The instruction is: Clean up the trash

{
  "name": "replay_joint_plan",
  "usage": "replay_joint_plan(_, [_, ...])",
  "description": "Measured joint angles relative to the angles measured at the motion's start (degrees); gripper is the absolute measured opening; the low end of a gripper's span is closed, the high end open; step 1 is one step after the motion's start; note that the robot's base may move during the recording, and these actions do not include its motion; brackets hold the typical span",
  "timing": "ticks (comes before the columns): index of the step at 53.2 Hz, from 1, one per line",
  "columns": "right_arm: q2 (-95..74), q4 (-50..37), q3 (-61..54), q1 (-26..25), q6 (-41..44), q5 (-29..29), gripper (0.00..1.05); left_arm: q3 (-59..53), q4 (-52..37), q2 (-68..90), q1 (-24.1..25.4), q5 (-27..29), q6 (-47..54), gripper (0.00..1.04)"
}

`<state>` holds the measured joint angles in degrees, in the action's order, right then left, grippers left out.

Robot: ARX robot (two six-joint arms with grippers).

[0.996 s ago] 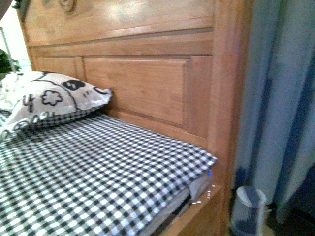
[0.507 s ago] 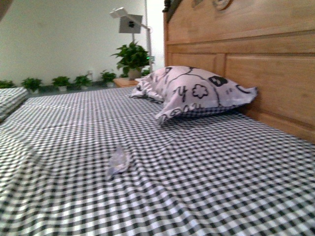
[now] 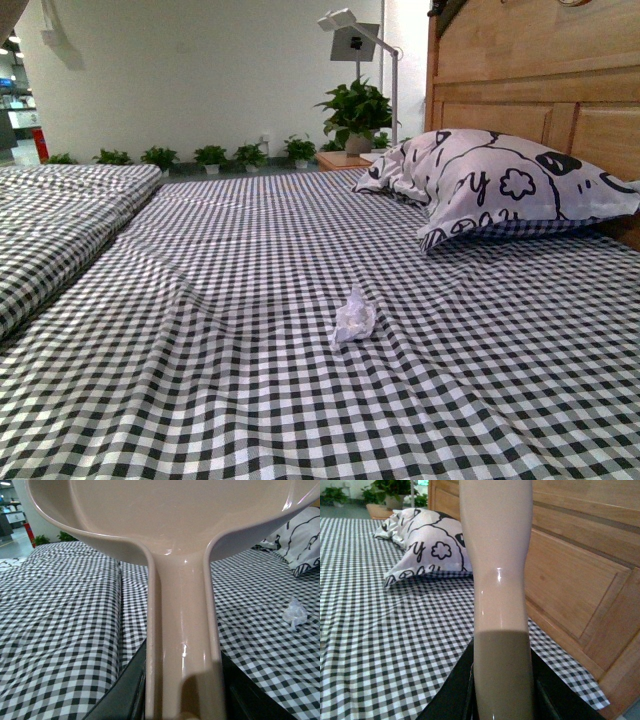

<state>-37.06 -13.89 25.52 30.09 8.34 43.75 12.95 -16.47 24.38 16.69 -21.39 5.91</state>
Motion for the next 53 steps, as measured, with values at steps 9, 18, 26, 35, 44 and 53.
replay_joint_plan(9, [0.1,0.0,0.0,0.0,0.0,0.0,0.20,4.3,11.8,3.2,0.8,-6.5,0.4,0.28])
replay_joint_plan(18, [0.1,0.0,0.0,0.0,0.0,0.0,0.20,8.8,15.0,14.9,-1.0,-12.4,7.4,0.27])
replay_joint_plan(26, [0.1,0.0,0.0,0.0,0.0,0.0,0.20,14.7,15.6,26.6,-3.8,-17.5,19.6,0.27])
replay_joint_plan(35, [0.1,0.0,0.0,0.0,0.0,0.0,0.20,22.8,23.0,39.3,-5.9,-17.5,36.6,0.27])
replay_joint_plan(44, [0.1,0.0,0.0,0.0,0.0,0.0,0.20,28.4,23.1,50.0,-7.6,-11.3,50.4,0.27])
replay_joint_plan(53, [0.1,0.0,0.0,0.0,0.0,0.0,0.20,33.3,21.7,57.2,-9.0,-9.7,54.2,0.27])
